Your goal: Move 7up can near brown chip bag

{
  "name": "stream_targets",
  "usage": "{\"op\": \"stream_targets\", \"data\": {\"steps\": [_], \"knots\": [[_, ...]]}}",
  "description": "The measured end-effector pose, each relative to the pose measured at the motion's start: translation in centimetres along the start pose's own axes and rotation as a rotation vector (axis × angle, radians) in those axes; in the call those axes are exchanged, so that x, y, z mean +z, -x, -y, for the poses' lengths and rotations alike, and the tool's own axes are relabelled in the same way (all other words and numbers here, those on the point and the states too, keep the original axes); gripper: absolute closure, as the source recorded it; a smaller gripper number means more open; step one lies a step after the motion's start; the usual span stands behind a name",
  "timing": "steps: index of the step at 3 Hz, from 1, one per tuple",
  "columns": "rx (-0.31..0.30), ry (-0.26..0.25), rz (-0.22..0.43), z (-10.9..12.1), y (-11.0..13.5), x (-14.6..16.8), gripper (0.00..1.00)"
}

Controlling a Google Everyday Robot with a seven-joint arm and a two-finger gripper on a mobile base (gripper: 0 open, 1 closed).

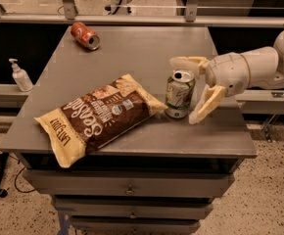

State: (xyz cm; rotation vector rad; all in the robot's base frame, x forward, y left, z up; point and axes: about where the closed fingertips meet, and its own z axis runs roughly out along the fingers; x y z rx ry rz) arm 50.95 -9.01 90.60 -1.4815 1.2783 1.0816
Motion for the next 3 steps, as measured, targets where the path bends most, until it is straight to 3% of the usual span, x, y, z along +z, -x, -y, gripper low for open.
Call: {"op": "stream_targets", "data": {"steps": [1,2,3], "knots": [[0.006,-0.027,-0.024,0.0,-0.5,-1.1,0.0],[0.012,-0.158,-0.098,0.5,-0.9,-6.8,0.0],[0.033,-0.347,-0.172,0.7,-0.3,-14.7,0.0]]}}
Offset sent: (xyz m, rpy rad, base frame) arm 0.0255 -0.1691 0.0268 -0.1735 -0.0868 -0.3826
